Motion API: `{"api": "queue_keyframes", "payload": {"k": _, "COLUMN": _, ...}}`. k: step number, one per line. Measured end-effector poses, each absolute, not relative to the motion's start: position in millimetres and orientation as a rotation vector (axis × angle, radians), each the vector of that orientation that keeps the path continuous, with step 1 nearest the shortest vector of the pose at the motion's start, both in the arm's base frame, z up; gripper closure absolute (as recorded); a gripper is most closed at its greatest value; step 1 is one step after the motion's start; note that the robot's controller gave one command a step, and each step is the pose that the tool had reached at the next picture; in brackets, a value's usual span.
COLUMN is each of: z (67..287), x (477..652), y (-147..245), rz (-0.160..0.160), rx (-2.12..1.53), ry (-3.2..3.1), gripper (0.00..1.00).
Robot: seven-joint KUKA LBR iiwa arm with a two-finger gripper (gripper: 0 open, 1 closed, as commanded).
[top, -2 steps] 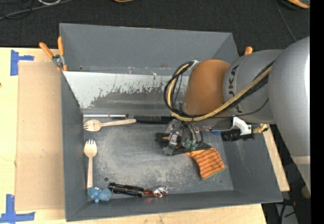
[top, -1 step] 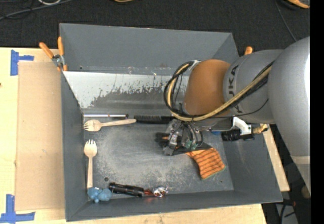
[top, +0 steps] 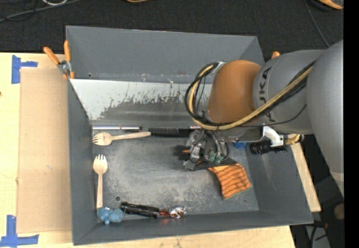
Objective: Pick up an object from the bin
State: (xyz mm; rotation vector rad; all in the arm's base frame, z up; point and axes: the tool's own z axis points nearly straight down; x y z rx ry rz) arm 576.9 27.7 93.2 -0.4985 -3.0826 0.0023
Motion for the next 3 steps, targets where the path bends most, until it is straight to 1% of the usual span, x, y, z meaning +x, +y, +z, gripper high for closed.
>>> {"api": "queue_keyframes", "payload": {"k": 1, "z": 123.2, "x": 579.9, "y": 27.7, "rz": -0.002, "rx": -0.502, "ry": -3.092, "gripper": 1.00}}
{"api": "queue_keyframes", "payload": {"k": 2, "z": 127.7, "x": 578.6, "y": 27.7, "rz": 0.000, "rx": -0.503, "ry": -3.088, "gripper": 1.00}}
{"api": "queue_keyframes", "payload": {"k": 3, "z": 163.5, "x": 578.1, "y": 27.5, "rz": 0.000, "rx": -0.505, "ry": -3.084, "gripper": 1.00}}
